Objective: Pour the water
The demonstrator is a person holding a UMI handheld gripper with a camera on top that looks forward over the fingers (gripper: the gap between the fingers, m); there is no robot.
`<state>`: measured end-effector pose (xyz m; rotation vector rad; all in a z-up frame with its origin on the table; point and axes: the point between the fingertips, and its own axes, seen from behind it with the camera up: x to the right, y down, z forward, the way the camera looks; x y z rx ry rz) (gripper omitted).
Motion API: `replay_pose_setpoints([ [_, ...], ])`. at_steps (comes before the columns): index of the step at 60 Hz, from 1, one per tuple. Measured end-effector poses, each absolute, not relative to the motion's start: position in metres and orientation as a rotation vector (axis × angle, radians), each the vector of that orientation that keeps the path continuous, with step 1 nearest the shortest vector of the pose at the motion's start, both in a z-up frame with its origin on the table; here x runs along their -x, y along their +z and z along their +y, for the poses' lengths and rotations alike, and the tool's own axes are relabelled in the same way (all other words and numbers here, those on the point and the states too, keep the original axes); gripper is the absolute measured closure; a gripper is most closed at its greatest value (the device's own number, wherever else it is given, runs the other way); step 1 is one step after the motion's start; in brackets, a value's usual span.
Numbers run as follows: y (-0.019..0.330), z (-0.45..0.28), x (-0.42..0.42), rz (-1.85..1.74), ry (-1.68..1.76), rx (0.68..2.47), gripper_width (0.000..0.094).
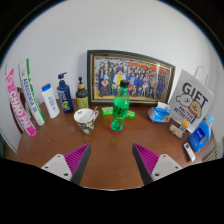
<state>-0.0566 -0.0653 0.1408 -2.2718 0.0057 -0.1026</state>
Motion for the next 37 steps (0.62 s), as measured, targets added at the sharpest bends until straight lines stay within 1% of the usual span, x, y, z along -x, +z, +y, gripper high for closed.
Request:
replay_pose_setpoints([
  [9,0.166,-0.136,0.073,0.028,-0.156,2.280,0.0084],
  [16,0.181,-0.174,0.085,0.027,-0.179,2.272,0.0083],
  [22,0.190,-0.194,0.095,0.012,-0.174,2.256,0.0082],
  [28,0.191,-0.209,0.098,0.032,-0.152,2.261,0.0083],
  [37,0.199,-0.218,0.095,0.000,-0.157,2.239,0.0086],
])
